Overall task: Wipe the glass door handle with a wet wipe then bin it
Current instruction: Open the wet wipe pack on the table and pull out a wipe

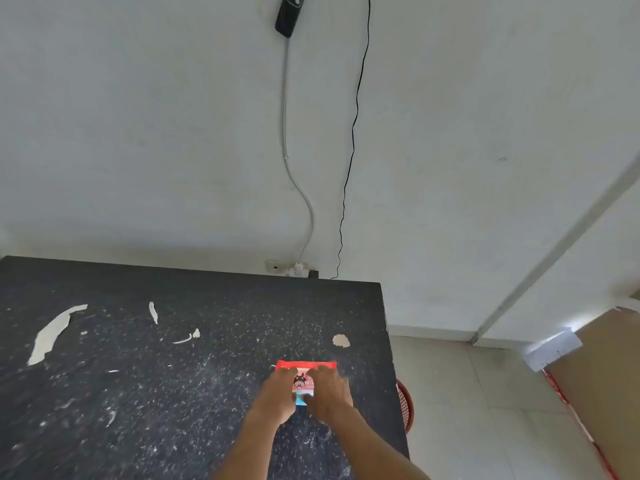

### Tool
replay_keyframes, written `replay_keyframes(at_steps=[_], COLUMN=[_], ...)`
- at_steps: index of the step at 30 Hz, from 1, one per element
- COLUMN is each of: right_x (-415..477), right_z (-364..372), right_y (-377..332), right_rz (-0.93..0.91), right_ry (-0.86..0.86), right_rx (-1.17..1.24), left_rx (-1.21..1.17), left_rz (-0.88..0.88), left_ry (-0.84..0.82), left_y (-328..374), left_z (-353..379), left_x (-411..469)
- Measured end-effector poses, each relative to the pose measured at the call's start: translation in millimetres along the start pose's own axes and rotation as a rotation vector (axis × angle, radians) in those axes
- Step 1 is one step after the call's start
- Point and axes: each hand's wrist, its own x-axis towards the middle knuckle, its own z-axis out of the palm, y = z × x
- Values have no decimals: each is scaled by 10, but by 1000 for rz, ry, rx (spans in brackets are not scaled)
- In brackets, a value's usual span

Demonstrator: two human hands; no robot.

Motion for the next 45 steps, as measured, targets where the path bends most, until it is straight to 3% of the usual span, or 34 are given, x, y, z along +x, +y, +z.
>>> replay_keyframes(at_steps=[11, 33, 45], right_x=[111, 133, 74], right_z=[-22, 104, 174], right_y=[-8, 80, 73], right_rz=[60, -38, 14], right_ry=[49, 107, 114], right_rx=[-30, -107, -48], left_rx=[36, 13, -75], left_rz=[-96, -100, -77], left_ry=[46, 163, 170], left_y=[3, -34, -35], left_z=[-6, 111, 171], left_x=[158, 200, 82])
